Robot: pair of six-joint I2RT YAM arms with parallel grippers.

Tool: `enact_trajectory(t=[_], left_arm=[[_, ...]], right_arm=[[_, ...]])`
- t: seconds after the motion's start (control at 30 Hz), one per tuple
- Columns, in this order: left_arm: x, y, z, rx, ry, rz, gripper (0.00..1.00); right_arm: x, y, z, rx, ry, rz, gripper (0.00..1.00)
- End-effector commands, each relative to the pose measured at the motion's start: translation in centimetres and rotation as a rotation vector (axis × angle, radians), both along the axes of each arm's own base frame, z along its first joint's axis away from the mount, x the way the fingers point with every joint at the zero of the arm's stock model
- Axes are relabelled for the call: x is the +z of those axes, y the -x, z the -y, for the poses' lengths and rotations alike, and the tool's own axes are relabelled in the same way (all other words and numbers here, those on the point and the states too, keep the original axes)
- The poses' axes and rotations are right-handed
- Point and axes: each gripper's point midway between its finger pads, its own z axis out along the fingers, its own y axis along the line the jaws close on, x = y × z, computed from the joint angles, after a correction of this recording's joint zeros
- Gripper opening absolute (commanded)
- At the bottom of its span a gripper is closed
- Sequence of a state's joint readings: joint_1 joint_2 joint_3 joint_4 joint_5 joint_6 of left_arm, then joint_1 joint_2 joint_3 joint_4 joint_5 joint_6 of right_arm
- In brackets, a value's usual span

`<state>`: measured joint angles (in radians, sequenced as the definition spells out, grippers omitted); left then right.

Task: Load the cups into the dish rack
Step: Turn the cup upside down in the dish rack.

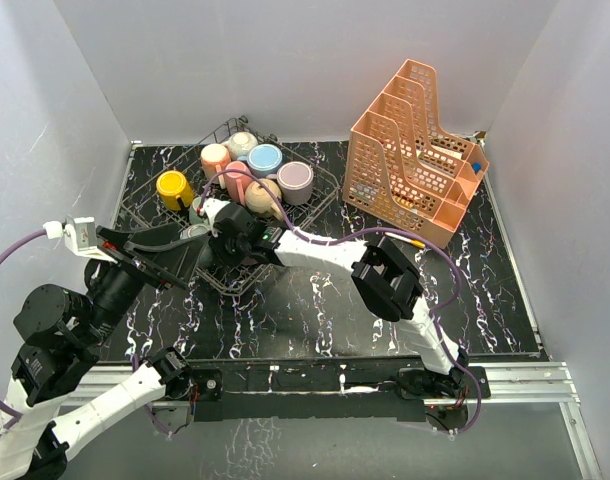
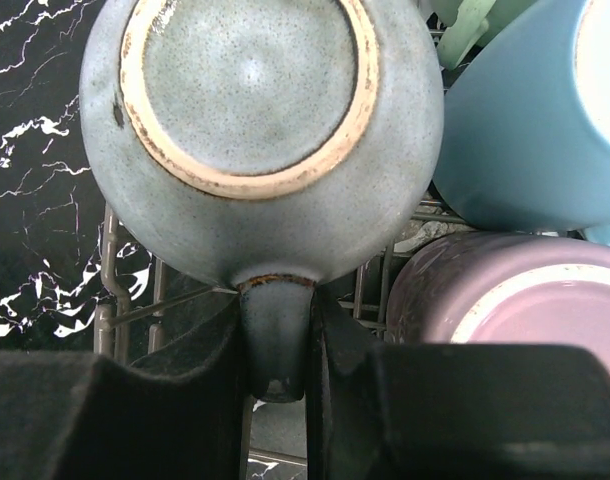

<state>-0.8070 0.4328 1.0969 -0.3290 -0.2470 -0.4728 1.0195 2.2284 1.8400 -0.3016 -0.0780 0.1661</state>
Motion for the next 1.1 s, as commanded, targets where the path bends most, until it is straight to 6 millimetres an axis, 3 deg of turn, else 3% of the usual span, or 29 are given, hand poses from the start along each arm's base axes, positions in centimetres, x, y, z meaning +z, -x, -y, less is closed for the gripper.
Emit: enact_trajectory(t=[0.0, 0.57, 0.63, 0.7, 0.77, 0.9, 1.07], left_arm=[[0.8, 0.4, -0.2, -0.008, 0.029, 0.023, 0.97], [0.7, 0.4, 0.0, -0.015, 0.031, 0.016, 0.97], [0.8, 0.4, 0.0, -0.016, 0.032, 0.017, 0.97], [0.7, 0.4, 0.0, -0.015, 0.031, 0.016, 0.97], [0.7, 0.4, 0.0, -0.017, 0.032, 0.016, 0.97], [0.7, 0.4, 0.1, -0.02, 0.033, 0.014, 0.97], [1.0, 0.5, 0.4, -0.036, 0.044, 0.018, 0.97]], right_arm=[[5.4, -1.4, -3.0, -0.009, -0.195, 0.103, 0.08], [1.9, -1.2, -2.9, -0.035, -0.143, 0.067, 0.09], [1.6, -1.0, -2.9, -0.024, -0.136, 0.068, 0.14], [1.3, -0.8, -2.8, -0.012, -0.128, 0.067, 0.27], [1.2, -0.6, -2.8, 0.004, -0.126, 0.065, 0.33], [2.5, 0.3, -3.1, 0.064, -0.149, 0.065, 0.49], [6.8, 2.1, -3.8, 0.193, -0.217, 0.077, 0.59]])
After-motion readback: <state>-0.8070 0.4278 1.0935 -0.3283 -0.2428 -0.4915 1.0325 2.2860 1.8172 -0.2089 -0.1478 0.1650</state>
